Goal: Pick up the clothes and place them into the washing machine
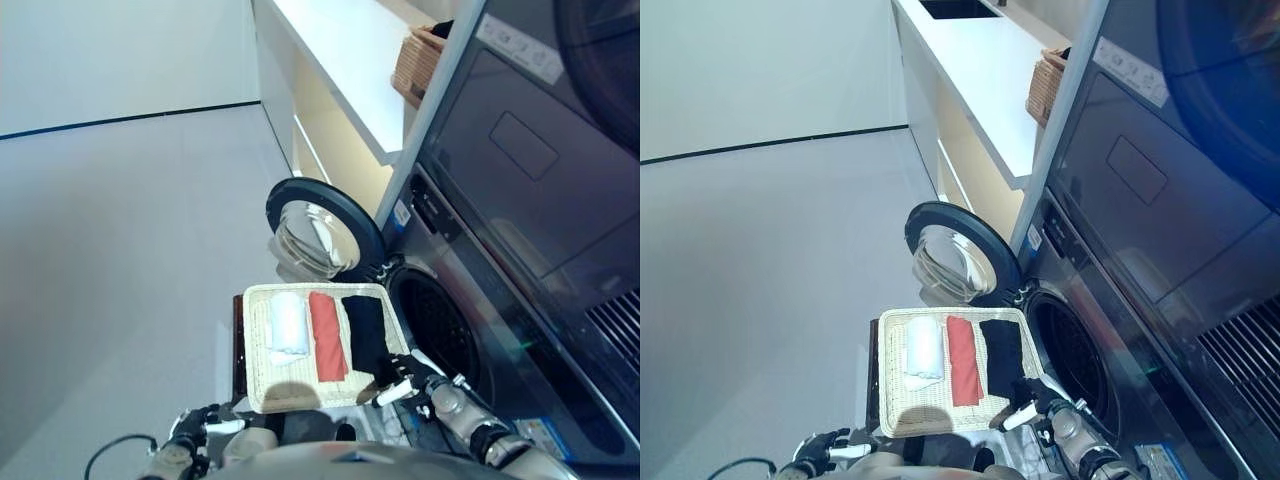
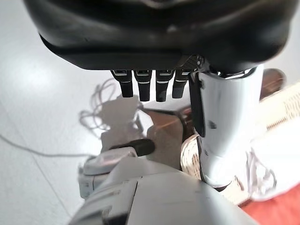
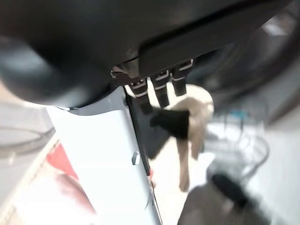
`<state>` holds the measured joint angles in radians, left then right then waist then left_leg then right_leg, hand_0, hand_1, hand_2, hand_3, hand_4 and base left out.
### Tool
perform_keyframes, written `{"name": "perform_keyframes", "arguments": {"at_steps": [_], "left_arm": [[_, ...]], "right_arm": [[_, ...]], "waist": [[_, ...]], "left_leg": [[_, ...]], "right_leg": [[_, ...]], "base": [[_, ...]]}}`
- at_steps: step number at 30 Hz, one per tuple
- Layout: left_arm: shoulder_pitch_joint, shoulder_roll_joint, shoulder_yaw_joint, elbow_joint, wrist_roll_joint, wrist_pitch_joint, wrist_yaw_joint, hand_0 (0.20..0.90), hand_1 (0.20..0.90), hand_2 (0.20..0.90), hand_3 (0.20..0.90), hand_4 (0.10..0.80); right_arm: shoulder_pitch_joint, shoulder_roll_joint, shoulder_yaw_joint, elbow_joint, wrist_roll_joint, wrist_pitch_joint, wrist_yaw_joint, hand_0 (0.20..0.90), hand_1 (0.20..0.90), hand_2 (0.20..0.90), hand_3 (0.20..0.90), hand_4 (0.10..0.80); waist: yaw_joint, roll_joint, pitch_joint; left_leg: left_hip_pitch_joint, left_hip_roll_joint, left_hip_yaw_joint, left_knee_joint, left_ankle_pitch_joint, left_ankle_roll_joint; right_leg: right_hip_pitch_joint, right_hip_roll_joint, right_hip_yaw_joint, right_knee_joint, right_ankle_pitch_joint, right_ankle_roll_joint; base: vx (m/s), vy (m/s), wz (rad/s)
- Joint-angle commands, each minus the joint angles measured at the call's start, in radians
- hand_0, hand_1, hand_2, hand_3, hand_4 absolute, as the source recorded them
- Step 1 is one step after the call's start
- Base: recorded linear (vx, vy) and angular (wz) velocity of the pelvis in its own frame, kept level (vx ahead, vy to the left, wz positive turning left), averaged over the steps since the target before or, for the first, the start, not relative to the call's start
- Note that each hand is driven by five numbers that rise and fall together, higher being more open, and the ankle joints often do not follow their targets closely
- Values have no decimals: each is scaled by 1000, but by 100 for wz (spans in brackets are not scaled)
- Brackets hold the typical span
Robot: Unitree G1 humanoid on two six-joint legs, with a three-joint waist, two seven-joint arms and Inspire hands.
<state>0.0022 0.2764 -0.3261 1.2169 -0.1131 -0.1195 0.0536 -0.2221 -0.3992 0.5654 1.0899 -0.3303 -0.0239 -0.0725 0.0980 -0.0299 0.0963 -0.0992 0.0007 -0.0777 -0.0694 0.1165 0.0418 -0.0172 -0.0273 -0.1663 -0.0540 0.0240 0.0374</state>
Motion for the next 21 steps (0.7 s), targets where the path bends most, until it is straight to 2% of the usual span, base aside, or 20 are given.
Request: {"name": "perform_keyframes", "arguments": {"at_steps": [1,6,9,14,21], "left_arm": [[-141,-21,-54,-15,-12,-56,39,900,900,900,900,800],[-246,-26,-103,-46,-86,-73,93,900,900,900,900,800],[-278,-26,-108,-68,-125,-73,112,900,900,900,900,800],[-335,-14,-132,-103,-165,-83,124,900,900,900,900,800],[-386,11,-125,-136,-211,-97,146,900,900,900,900,800]], "right_arm": [[-260,-103,88,21,-115,-18,-114,900,900,900,900,800],[-488,-133,225,116,-248,16,-195,900,900,900,900,800],[-558,-140,254,145,-282,40,-230,900,900,900,900,800],[-683,-222,281,173,-304,58,-300,900,900,900,900,800],[-757,-281,303,191,-315,70,-340,900,900,900,900,800]], "waist": [[-1,-15,96],[4,16,193],[9,29,210],[9,47,235],[-3,67,231]], "left_leg": [[-67,4,-32,41,-47,-79],[-274,-17,-25,178,-50,-81],[-368,-30,-10,249,-66,-86],[-524,-32,14,377,-111,-90],[-658,-40,19,468,-145,-91]], "right_leg": [[-101,-41,3,41,39,45],[-308,-53,-1,179,34,35],[-395,-58,2,229,26,32],[-564,-69,21,346,1,26],[-696,-88,32,445,-32,16]], "base": [[-305,-16,19],[-252,36,7],[-96,70,4],[-79,64,-6],[-18,37,1]]}}
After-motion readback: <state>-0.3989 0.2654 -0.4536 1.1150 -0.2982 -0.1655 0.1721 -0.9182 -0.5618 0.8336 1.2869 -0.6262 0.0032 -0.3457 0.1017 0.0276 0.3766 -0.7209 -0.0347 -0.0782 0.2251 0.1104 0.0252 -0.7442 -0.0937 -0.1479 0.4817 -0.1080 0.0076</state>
